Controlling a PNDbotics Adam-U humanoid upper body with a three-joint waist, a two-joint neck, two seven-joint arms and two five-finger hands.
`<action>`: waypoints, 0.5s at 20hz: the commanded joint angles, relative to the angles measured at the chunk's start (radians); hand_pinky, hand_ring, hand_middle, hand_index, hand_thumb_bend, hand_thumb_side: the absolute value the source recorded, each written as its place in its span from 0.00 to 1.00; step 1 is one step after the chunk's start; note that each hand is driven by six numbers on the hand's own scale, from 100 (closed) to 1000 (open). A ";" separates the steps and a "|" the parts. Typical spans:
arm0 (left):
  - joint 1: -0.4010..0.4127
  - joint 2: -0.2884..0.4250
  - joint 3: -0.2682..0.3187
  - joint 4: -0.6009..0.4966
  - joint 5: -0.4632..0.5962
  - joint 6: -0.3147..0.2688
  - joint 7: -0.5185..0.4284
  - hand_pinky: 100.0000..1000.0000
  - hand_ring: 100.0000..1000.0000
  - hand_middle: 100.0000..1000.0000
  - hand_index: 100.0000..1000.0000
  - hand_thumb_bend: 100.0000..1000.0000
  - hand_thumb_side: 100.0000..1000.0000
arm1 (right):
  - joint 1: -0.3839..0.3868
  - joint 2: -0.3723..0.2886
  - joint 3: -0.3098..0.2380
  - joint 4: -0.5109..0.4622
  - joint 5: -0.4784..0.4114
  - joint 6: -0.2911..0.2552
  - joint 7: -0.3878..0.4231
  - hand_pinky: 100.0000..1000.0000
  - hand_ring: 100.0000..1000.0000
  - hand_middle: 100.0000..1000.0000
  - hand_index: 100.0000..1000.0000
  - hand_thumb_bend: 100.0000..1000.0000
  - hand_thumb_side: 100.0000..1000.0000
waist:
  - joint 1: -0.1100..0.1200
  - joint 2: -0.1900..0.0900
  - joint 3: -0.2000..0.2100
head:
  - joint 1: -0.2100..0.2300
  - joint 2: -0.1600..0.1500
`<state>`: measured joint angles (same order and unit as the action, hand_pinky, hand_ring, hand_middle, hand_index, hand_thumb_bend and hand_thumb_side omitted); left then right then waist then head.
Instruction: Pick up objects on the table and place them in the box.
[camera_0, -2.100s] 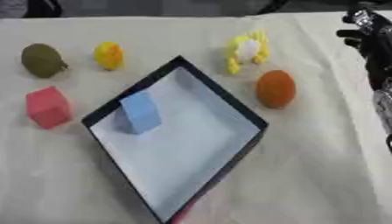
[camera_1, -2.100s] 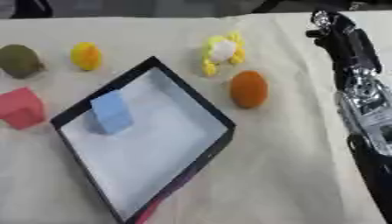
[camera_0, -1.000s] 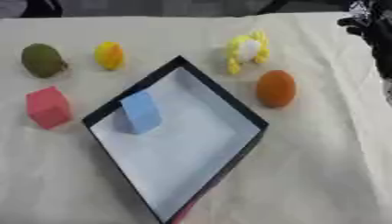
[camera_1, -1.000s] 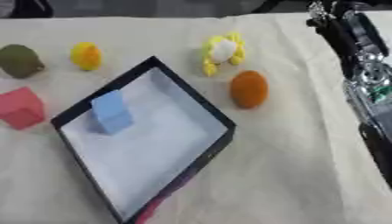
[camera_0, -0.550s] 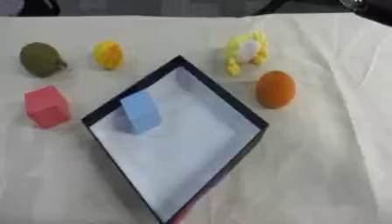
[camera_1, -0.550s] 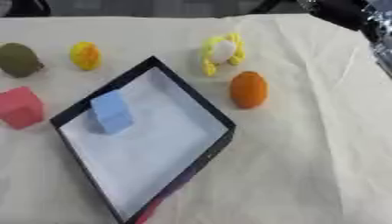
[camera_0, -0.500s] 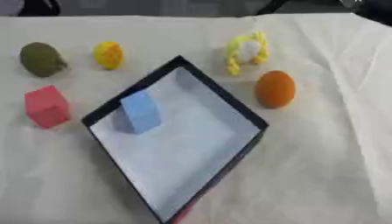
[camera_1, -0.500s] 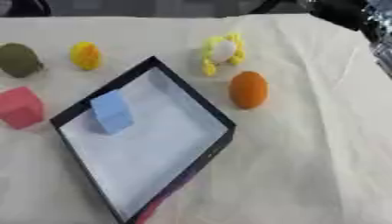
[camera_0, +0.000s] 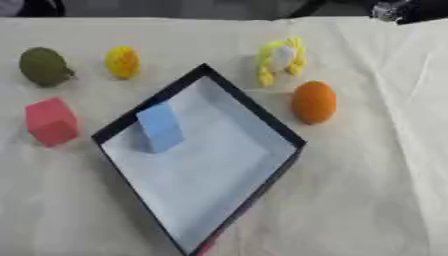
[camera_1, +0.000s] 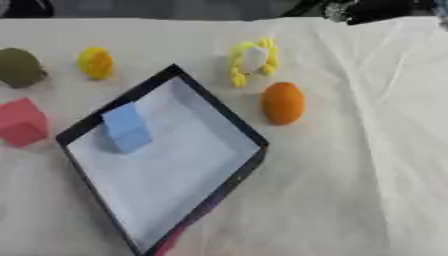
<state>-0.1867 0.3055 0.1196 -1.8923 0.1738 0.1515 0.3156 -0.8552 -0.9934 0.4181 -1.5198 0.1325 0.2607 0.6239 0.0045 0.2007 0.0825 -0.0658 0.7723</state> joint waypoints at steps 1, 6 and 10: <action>-0.003 0.029 0.002 -0.011 -0.009 -0.002 -0.004 0.91 0.74 0.77 0.82 0.12 0.83 | -0.054 0.007 0.011 0.045 0.062 -0.093 0.179 0.88 0.83 0.78 0.86 0.00 0.79 | -0.013 -0.038 -0.002 | 0.000 -0.002; -0.001 0.027 -0.001 -0.009 -0.010 -0.002 -0.006 0.91 0.74 0.77 0.82 0.11 0.83 | -0.104 0.046 0.034 0.115 0.121 -0.201 0.280 0.88 0.83 0.79 0.87 0.00 0.80 | -0.014 -0.038 -0.004 | 0.003 -0.002; 0.001 0.025 -0.003 -0.008 -0.010 0.000 -0.009 0.91 0.74 0.77 0.82 0.11 0.84 | -0.111 0.062 0.066 0.142 0.137 -0.229 0.283 0.87 0.83 0.81 0.88 0.00 0.81 | -0.015 -0.037 -0.001 | 0.003 -0.002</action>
<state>-0.1831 0.3081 0.1171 -1.8917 0.1712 0.1519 0.3105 -0.9447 -0.9148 0.4863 -1.3844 0.2601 0.0433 0.9047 0.0029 0.2005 0.0810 -0.0649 0.7723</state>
